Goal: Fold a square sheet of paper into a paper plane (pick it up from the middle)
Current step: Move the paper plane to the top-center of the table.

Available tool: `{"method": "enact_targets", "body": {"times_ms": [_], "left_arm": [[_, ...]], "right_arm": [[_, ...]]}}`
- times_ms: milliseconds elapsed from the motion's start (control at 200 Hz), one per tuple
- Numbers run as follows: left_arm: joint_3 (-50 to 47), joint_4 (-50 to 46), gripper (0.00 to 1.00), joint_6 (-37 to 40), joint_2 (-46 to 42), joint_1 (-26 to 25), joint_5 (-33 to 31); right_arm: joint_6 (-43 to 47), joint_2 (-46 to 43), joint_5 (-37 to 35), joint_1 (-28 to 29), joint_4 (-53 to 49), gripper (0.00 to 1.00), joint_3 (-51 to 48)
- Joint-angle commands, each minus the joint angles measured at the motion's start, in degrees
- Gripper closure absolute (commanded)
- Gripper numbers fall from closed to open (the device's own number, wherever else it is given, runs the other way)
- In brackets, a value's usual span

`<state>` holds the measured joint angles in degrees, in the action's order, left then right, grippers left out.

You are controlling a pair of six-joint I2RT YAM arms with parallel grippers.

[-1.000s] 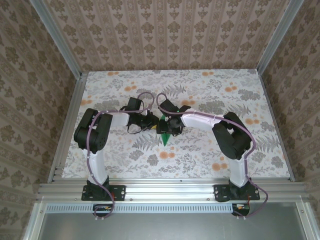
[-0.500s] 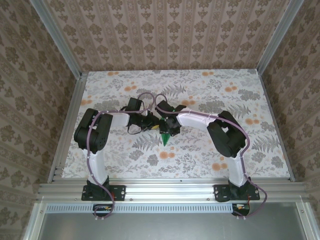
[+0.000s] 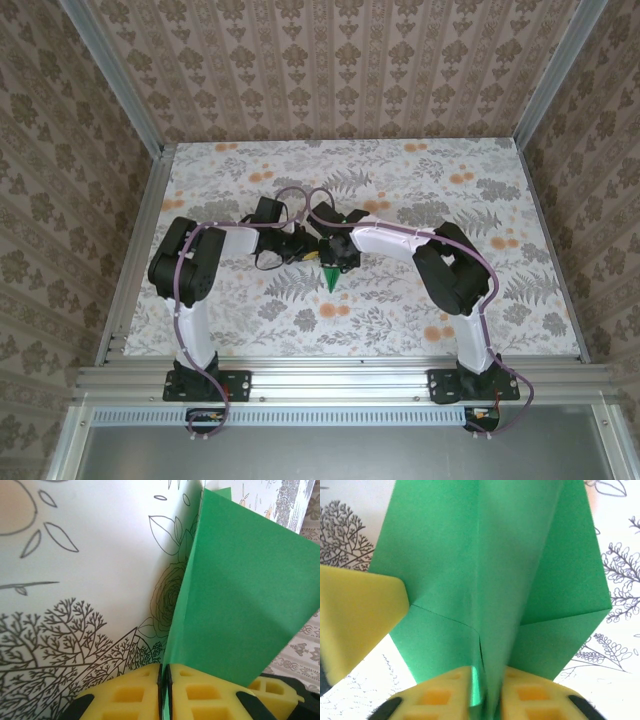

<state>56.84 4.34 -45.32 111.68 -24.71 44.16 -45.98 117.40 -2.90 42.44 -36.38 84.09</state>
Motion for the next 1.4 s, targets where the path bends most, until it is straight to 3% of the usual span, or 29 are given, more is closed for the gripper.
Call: {"method": "enact_targets", "body": {"times_ms": [0, 265, 605, 755, 860, 1120, 1395], "left_arm": [[-0.68, 0.91, 0.86, -0.58, -0.50, 0.10, 0.73], [-0.79, 1.21, 0.86, -0.92, -0.50, 0.10, 0.84], [-1.04, 0.68, 0.83, -0.91, -2.13, 1.21, 0.49], [-2.10, -0.03, 0.70, -0.84, -4.99, 3.94, -0.48], [-3.34, -1.53, 0.61, -0.24, -7.68, 7.05, -1.88], [-7.93, -3.70, 0.55, 0.47, -13.00, 14.57, -3.85], [-8.88, -7.39, 0.52, 2.63, -17.09, 16.03, -6.63]], "right_arm": [[-0.84, 1.94, -2.28, 0.77, -2.79, 0.69, 2.36], [-1.29, 2.79, -3.96, 1.06, -3.93, 0.69, 3.15], [-1.66, 0.22, -8.47, 1.25, -6.77, 0.97, 3.46], [1.15, -2.24, -12.15, 0.47, -9.22, 1.00, 3.81], [6.70, -3.94, -12.09, -2.84, -8.84, 1.00, 3.48], [23.10, -2.93, -7.84, -15.30, -6.41, 0.99, 4.65], [28.45, 4.42, -0.70, -23.58, -7.07, 0.93, 11.29]]}}
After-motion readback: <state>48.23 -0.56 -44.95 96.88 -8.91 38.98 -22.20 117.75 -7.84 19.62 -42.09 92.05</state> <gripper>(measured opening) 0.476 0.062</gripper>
